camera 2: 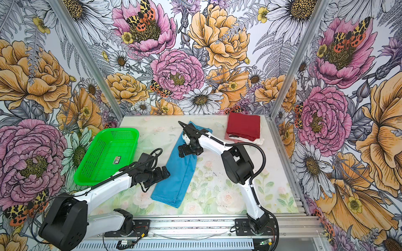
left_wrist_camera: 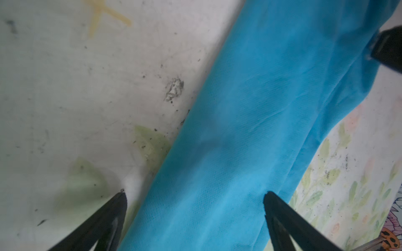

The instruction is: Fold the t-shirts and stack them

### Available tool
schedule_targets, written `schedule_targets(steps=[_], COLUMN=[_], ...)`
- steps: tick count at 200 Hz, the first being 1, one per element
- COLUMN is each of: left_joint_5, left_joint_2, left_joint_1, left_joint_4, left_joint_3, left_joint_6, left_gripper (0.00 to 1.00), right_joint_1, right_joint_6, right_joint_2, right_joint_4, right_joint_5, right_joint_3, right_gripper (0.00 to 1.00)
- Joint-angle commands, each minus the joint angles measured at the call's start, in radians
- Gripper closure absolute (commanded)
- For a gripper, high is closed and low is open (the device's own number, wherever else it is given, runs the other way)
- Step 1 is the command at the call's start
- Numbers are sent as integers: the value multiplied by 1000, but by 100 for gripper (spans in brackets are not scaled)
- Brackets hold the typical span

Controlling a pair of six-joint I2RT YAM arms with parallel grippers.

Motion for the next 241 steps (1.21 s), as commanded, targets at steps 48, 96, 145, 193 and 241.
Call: schedule_targets(steps=[48,96,145,193,241], left_joint_5=[71,73,30,28,34], left_joint_2=[-100,-80,-141,-300,-317], left_joint_1=[-194,-343,-324,-177,-263], left_joint_4=[146,260,169,-61,-93], left_joint_3=[-134,-126,-118,-161,-202], left_joint_6=[-151,-278,-286,-196,-215], left_gripper=[1,1,1,2,20], right_joint_1=[-93,-183,-208,-119,44], right_joint_6=[148,25,-85,-77,95], right_joint_2=[181,274,207,-250,-646], right_joint_4=[57,26,-60,45,217], right_joint_5=[132,47,-32,62,77], right_joint_3=[102,320,419,-159,-735], right_gripper=[0,1,1,3,13])
